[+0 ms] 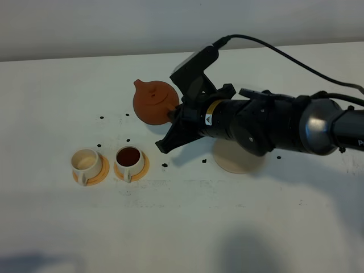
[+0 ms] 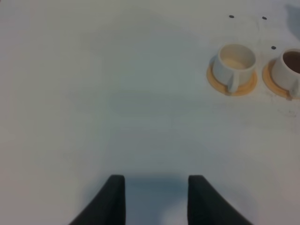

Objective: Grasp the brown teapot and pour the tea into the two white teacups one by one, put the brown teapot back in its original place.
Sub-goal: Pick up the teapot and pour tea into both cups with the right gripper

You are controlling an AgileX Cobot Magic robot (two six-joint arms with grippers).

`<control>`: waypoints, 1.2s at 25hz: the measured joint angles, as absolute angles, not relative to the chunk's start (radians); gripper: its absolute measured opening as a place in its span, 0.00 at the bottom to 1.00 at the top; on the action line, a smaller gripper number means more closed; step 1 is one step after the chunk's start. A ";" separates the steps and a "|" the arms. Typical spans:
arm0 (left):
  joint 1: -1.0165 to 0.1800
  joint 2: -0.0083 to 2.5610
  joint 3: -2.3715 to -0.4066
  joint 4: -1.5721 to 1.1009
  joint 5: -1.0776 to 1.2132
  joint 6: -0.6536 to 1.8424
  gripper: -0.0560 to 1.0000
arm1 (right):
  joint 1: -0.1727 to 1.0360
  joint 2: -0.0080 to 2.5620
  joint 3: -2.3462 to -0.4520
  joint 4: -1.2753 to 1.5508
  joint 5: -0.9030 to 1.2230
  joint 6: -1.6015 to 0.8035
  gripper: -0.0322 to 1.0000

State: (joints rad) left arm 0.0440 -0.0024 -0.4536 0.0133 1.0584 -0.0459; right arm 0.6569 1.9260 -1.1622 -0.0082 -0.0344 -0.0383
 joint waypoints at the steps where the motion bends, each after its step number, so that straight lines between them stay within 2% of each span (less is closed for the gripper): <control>1: 0.044 -0.002 -0.454 0.013 1.058 -0.046 0.36 | 0.655 1.927 -1.152 -0.007 -0.050 -0.038 0.14; 30: 0.044 -0.002 -0.454 0.013 1.058 -0.045 0.36 | 0.648 2.053 -1.139 0.008 -0.079 -0.038 0.14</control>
